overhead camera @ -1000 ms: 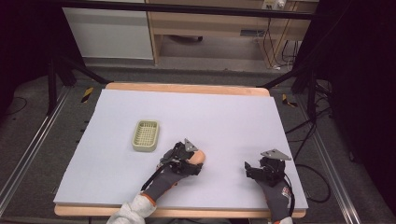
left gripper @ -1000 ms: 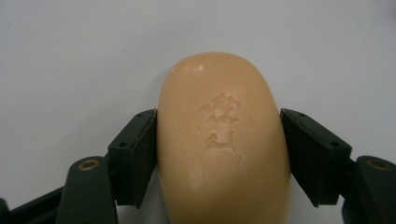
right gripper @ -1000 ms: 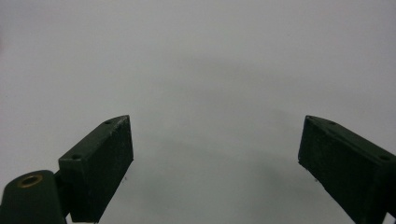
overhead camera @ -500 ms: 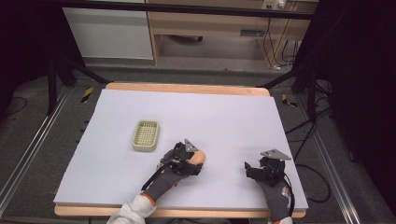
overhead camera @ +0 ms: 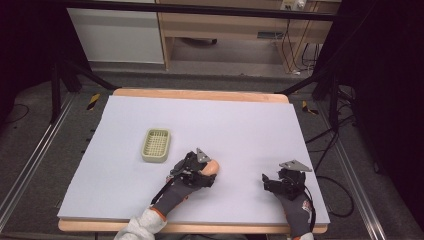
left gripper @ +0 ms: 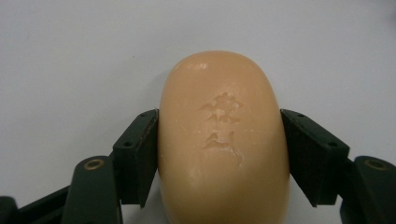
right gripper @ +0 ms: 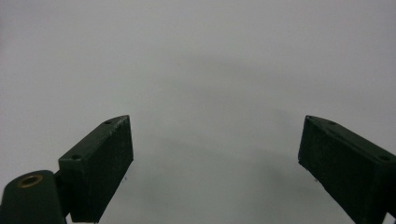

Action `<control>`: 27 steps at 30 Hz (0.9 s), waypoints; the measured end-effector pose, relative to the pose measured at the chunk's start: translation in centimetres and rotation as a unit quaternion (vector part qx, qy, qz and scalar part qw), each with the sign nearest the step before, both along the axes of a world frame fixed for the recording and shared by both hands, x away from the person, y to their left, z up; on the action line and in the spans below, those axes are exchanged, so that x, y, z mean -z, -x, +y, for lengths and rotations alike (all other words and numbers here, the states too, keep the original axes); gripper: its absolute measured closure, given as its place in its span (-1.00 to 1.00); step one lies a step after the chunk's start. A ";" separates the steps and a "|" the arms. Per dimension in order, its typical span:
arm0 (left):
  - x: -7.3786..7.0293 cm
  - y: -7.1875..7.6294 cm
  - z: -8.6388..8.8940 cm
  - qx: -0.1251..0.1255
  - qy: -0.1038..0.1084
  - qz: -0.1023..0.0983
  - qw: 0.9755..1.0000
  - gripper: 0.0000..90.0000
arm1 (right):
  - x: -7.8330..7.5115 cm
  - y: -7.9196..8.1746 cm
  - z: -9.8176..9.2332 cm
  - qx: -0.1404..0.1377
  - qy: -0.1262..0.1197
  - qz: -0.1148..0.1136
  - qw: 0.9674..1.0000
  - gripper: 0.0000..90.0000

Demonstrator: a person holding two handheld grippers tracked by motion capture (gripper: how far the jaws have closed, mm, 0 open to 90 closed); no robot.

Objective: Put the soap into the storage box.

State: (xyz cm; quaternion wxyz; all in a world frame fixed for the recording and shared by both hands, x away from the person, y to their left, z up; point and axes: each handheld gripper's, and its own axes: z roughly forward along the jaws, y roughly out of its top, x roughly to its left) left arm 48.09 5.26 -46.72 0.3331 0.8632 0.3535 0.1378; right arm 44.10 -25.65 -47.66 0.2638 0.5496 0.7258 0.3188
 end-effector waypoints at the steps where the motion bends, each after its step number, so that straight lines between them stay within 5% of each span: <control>1: -0.1 0.0 0.1 0.000 0.002 0.000 1.000 -0.30 | 0.0 0.0 0.0 0.000 0.000 0.000 1.000 -0.77; 27: -3.4 1.0 3.0 -0.015 0.033 -0.018 0.999 -0.30 | -0.1 0.2 -0.1 0.000 0.000 -0.004 1.000 -0.77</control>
